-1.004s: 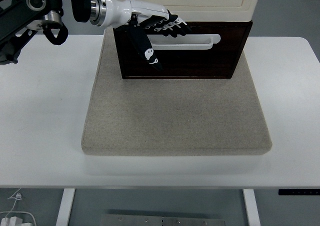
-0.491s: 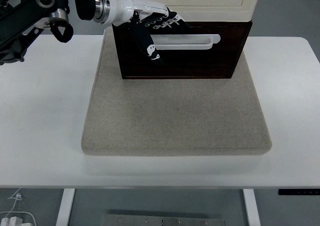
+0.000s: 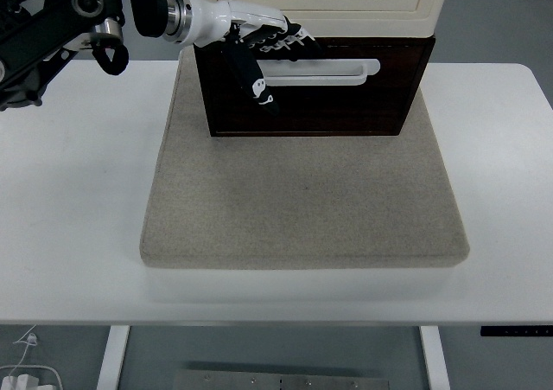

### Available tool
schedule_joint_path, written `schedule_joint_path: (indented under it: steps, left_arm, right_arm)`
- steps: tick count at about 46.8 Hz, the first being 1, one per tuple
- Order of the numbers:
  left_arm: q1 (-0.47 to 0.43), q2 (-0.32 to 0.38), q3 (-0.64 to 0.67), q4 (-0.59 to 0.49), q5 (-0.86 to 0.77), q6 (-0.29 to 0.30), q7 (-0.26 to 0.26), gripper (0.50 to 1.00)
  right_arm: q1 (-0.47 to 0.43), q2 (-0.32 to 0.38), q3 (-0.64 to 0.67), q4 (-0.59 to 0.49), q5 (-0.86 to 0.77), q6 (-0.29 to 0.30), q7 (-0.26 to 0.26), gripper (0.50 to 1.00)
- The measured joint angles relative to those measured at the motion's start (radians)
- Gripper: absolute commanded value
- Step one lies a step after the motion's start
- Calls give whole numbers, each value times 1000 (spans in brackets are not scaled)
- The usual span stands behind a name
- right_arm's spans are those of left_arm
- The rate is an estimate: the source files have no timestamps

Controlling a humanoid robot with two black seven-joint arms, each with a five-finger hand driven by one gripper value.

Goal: Open the drawer under the combination cabinet

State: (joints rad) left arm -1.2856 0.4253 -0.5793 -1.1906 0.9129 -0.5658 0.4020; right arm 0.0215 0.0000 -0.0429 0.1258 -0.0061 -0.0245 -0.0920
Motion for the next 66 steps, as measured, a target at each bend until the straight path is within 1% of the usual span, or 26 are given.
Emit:
schedule_joint_path:
  steps: [5,14,22,31,36,46,56,66]
  left_arm:
    - [2,-33,23,0,1,1,0,1000]
    - [0,-44,42,0,1,19,0,1000]
    - [-3,-54,44,0,1,24,0,1000]
    - [-9,-57,44,6,0,38,0,1000]
    - [-16,-61,44,7,0,57,0,1000]
    - [-17,-65,44,11,1,68,0,1000]
    - [-14,-70,69,11,1,104,0,1000]
    - [-14,-74,71,17,1,110,0,1000]
  right_arm:
    - [0,0,0,0,0,0,0,928]
    - [0,0,0,0,0,0,0,928]
    - [0,0,0,0,0,0,0,928]
    - [0,0,0,0,0,0,0,928]
    - [0,0,0,0,0,0,1,928]
    - [0,0,0,0,0,0,0,928]
    - [0,0,0,0,0,0,0,928]
    - [0,0,0,0,0,0,0,928]
